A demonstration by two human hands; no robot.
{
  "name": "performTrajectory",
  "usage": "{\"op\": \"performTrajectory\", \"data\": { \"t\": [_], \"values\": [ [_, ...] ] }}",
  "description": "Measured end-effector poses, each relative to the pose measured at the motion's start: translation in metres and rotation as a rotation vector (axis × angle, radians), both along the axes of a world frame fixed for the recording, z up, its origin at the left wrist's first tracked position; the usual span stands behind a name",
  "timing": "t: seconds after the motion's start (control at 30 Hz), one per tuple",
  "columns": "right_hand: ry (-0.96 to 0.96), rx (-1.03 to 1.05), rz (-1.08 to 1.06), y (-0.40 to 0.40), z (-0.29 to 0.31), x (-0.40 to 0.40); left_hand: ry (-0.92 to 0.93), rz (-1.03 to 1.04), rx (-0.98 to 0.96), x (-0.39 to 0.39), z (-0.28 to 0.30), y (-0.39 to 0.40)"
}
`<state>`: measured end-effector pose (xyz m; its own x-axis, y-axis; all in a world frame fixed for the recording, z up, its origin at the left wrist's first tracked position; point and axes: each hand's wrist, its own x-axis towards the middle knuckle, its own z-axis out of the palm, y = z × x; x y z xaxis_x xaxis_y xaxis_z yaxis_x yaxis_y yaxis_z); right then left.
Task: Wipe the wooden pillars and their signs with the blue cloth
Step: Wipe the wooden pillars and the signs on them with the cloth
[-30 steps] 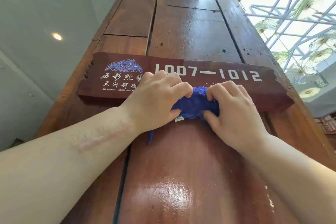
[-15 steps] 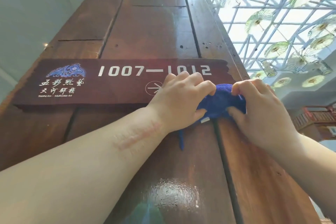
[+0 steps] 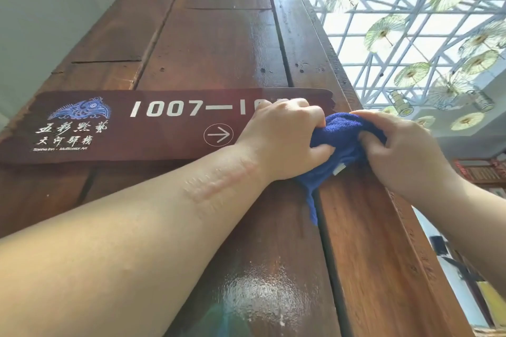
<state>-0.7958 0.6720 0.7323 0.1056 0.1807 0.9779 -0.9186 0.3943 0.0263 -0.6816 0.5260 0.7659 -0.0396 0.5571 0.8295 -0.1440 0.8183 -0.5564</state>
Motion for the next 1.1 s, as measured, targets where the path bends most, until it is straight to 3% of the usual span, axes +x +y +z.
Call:
{"op": "performTrajectory", "data": {
  "t": [0.13,0.43,0.93,1.1],
  "values": [
    [-0.060,-0.013,0.044,0.002,0.033,0.009,-0.014,-0.089,0.141,0.001,0.019,0.010],
    [-0.100,-0.092,-0.017,-0.012,0.071,0.014,-0.037,0.042,0.179,0.007,0.053,0.013],
    [-0.166,0.087,-0.157,-0.008,-0.056,0.037,-0.172,-0.015,0.058,0.023,-0.039,-0.016],
    [-0.139,0.171,-0.072,-0.038,-0.103,0.069,-0.263,-0.108,0.114,0.065,-0.092,-0.053]
  ]
}}
